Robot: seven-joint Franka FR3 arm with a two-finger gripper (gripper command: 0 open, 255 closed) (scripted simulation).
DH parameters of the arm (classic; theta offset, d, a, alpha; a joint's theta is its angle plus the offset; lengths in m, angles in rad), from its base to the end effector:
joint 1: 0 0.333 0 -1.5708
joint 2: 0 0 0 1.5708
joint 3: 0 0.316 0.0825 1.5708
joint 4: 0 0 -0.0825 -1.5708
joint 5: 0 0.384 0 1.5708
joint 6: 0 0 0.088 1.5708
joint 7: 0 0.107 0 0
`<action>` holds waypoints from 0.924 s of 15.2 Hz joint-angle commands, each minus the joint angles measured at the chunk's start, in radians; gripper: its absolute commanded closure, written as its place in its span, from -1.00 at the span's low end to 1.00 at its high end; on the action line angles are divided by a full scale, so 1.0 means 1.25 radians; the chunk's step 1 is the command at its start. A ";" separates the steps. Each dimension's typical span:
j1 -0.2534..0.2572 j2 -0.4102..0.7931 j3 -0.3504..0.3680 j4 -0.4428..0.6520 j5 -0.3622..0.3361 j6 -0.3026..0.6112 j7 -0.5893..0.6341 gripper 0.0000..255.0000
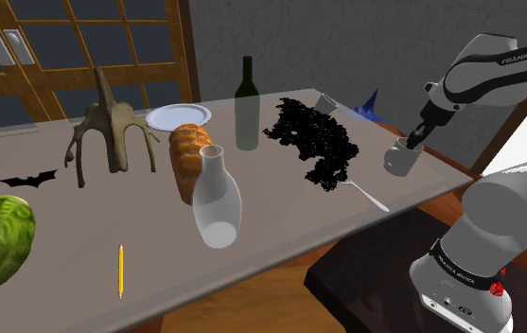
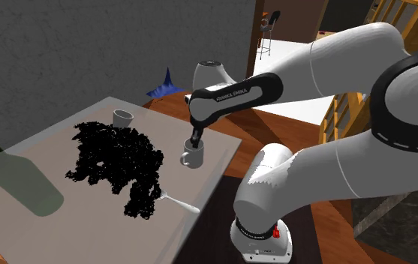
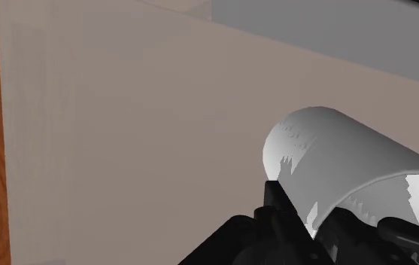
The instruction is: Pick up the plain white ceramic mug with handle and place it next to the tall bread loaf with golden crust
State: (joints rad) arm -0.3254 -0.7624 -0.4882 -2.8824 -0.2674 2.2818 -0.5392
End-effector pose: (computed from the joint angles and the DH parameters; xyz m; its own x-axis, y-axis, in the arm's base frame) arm 0.2332 -0.2199 0.3736 0.9856 -0.0090 0.1689 -0.0050 -0.9997 -0.0244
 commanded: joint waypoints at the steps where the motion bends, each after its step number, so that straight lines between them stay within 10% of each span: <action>1: 0.001 -0.016 0.010 0.013 0.005 -0.029 0.004 1.00; 14: 0.011 -0.079 0.058 0.120 0.039 -0.197 0.017 1.00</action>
State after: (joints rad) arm -0.3136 -0.8604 -0.4185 -2.7455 -0.2217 2.0492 -0.5183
